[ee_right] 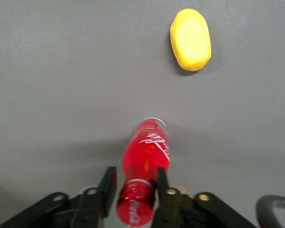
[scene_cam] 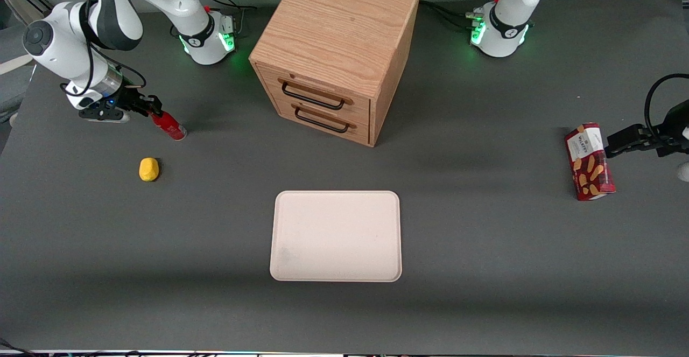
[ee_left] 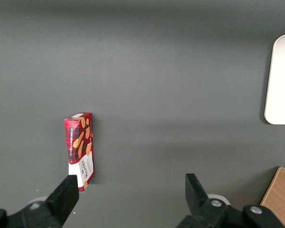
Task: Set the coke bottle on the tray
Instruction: 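Close the right gripper around the red bottle's body, then lift the held bottle up off the table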
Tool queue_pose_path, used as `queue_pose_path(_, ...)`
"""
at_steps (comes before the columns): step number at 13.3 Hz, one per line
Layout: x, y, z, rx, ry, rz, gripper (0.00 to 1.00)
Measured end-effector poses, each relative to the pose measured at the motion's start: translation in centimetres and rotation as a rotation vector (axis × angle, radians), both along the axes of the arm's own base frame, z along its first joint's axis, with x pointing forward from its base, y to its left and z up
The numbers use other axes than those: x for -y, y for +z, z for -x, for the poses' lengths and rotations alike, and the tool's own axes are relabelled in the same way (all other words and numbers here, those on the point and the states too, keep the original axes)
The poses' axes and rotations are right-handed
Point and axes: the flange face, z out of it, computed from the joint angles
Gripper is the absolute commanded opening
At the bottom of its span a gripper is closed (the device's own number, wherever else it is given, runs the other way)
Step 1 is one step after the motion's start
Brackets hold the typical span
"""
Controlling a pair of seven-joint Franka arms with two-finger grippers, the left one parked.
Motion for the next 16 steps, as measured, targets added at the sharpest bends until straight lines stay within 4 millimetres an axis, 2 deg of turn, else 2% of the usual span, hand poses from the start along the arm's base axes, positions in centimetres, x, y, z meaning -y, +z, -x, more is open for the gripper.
queue_pose_path(6,0.1,0.2,-0.1,-0.013,0.015,0.013,0.00)
queue_pose_path(9,0.6,2.2,-1.2,-0.014,0.013,0.020,0.00)
queue_pose_path(12,1.5,6.1,-3.2,0.006,0.007,0.032,0.00)
queue_pose_path(16,2.4,14.8,-5.7,0.020,0.005,0.051,0.00)
